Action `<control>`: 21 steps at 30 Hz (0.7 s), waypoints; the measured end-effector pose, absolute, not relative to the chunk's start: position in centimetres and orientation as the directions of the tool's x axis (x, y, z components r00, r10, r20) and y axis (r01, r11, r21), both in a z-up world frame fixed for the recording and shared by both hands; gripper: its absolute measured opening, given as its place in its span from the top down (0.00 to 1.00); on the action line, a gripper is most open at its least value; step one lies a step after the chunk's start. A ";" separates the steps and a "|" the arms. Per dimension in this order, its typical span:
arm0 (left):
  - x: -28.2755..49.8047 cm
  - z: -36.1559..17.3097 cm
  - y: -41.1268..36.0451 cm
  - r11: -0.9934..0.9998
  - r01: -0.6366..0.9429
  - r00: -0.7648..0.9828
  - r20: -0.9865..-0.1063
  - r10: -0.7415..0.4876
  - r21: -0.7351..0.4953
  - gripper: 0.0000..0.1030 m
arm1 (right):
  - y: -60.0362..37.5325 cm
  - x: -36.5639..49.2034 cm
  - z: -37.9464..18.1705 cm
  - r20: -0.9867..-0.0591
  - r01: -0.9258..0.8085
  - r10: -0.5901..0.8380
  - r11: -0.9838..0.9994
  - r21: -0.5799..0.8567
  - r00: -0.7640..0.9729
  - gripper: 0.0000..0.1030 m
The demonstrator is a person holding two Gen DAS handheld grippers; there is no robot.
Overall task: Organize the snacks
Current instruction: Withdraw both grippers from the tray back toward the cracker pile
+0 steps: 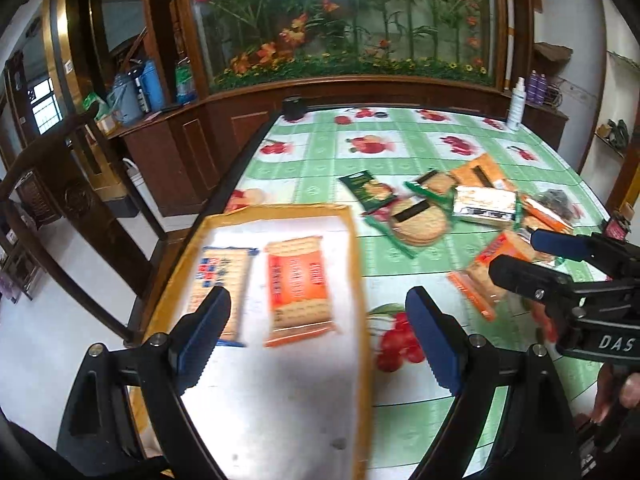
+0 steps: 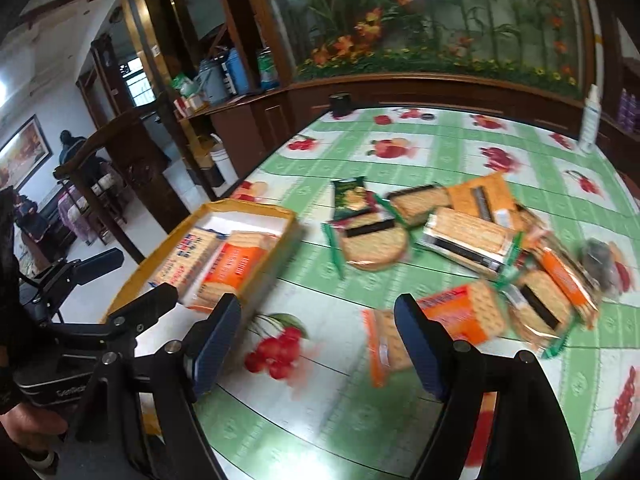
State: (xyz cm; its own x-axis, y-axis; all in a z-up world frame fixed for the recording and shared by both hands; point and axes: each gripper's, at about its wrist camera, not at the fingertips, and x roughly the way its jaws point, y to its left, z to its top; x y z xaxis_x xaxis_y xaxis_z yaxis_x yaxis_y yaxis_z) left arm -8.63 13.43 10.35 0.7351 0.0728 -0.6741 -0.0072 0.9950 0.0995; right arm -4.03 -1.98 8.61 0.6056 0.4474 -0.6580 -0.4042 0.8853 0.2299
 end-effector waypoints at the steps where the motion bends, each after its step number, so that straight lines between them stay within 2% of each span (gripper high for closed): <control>1: -8.6 10.4 13.0 0.995 -0.006 0.737 -0.672 0.073 0.101 0.13 | -2.5 -4.2 8.5 -0.659 -0.397 0.441 0.889 0.228 0.610 0.23; 21: -5.9 8.7 4.5 0.989 0.071 0.727 -0.686 0.041 0.134 0.13 | -12.7 -4.0 6.1 -0.686 -0.241 0.352 0.936 0.256 0.637 0.23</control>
